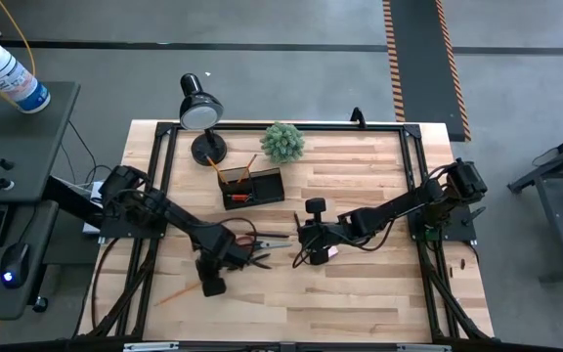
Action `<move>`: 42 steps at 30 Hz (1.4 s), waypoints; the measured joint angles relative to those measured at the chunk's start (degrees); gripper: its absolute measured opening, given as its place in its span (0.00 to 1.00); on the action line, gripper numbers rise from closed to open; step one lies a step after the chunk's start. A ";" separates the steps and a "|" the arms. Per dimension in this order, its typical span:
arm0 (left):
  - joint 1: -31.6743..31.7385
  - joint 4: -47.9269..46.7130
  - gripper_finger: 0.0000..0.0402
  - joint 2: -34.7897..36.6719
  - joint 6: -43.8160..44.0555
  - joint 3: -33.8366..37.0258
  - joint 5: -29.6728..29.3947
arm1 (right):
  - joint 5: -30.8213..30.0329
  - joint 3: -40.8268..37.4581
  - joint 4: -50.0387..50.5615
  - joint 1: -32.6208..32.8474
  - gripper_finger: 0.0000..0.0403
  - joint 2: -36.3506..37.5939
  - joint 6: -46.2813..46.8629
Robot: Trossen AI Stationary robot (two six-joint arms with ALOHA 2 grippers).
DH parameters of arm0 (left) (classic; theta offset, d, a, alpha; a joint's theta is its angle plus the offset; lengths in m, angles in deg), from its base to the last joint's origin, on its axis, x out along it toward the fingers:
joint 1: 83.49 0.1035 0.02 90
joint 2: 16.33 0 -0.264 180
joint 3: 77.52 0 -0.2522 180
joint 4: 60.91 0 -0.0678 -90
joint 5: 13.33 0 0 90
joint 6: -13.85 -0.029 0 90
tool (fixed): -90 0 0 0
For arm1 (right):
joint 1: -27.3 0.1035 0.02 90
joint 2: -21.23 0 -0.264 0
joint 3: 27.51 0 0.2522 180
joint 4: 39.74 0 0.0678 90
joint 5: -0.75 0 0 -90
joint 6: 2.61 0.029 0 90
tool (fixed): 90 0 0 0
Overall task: Pick and place office supplies into organizer
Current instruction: Put the pencil into the desktop organizer
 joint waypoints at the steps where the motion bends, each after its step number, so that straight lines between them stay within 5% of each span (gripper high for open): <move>1: 0.02 -0.26 0.01 -0.04 -0.84 -0.63 -0.69 | -0.02 0.00 0.02 0.00 0.00 -0.02 -0.13; 11: 0.18 -0.72 0.00 -0.35 -13.95 -15.26 -12.12 | -1.45 0.00 3.99 0.06 0.00 -0.02 1.26; 23: -0.33 -18.05 0.00 -0.17 -21.16 -35.15 -27.39 | -17.13 0.02 12.76 5.39 0.00 0.16 8.02; 42: -10.56 -31.34 0.00 -0.65 -11.93 -32.34 -30.14 | -19.44 -5.30 12.96 10.14 0.01 0.22 19.55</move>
